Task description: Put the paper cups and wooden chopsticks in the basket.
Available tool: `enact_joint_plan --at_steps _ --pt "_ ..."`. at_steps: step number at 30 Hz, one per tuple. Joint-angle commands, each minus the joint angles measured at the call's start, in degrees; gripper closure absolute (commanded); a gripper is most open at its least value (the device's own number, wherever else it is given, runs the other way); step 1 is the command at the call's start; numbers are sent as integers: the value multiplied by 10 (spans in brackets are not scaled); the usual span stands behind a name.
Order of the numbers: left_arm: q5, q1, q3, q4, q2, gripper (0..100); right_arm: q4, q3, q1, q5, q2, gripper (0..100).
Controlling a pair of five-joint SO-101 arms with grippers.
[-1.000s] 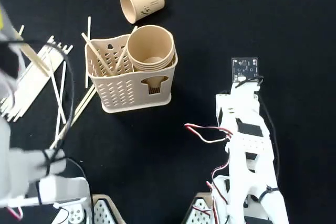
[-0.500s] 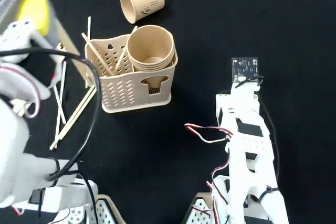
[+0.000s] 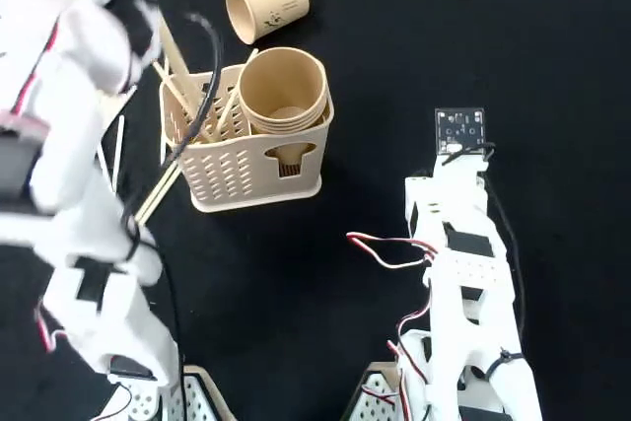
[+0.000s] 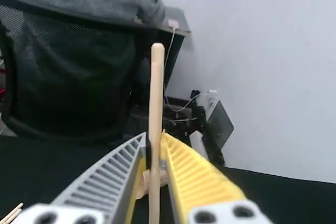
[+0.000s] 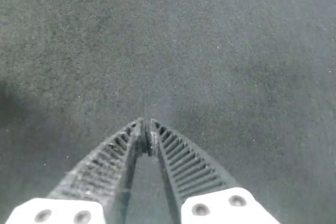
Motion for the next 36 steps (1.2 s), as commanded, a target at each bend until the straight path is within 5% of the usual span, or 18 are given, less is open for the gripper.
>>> enact_joint_plan --at_steps 1,17,29,36 --pt "5 -22 -9 -42 55 971 -11 -3 -6 4 -17 986" --pt "4 -30 -9 -31 146 971 -11 -5 -6 5 -17 986" --pt "4 -30 -9 -99 205 971 -11 -5 -6 5 -17 986" --pt "4 -28 -9 -61 211 971 -11 -6 -6 5 -17 986"
